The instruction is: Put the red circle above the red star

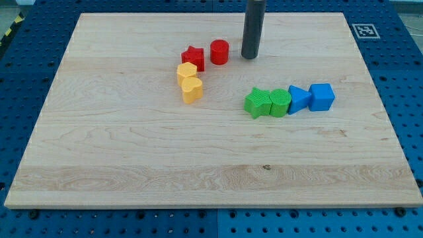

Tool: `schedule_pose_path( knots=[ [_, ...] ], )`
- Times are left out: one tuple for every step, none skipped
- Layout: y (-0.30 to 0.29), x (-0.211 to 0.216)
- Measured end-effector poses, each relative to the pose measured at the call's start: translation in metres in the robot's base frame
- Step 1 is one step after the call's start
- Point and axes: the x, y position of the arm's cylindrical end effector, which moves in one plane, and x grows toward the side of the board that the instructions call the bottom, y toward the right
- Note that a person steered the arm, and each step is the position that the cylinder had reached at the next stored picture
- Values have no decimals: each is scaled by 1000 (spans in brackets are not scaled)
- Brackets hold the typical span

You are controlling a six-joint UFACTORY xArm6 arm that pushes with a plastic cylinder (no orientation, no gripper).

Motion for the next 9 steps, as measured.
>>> schedule_pose_path(
  knots=[
    [-8, 9],
    [-36, 8],
    [-36, -11],
    [-36, -13],
    [-33, -17],
    [-41, -19],
    [-54, -20],
    [-56, -26],
    [-68, -33]
  ],
)
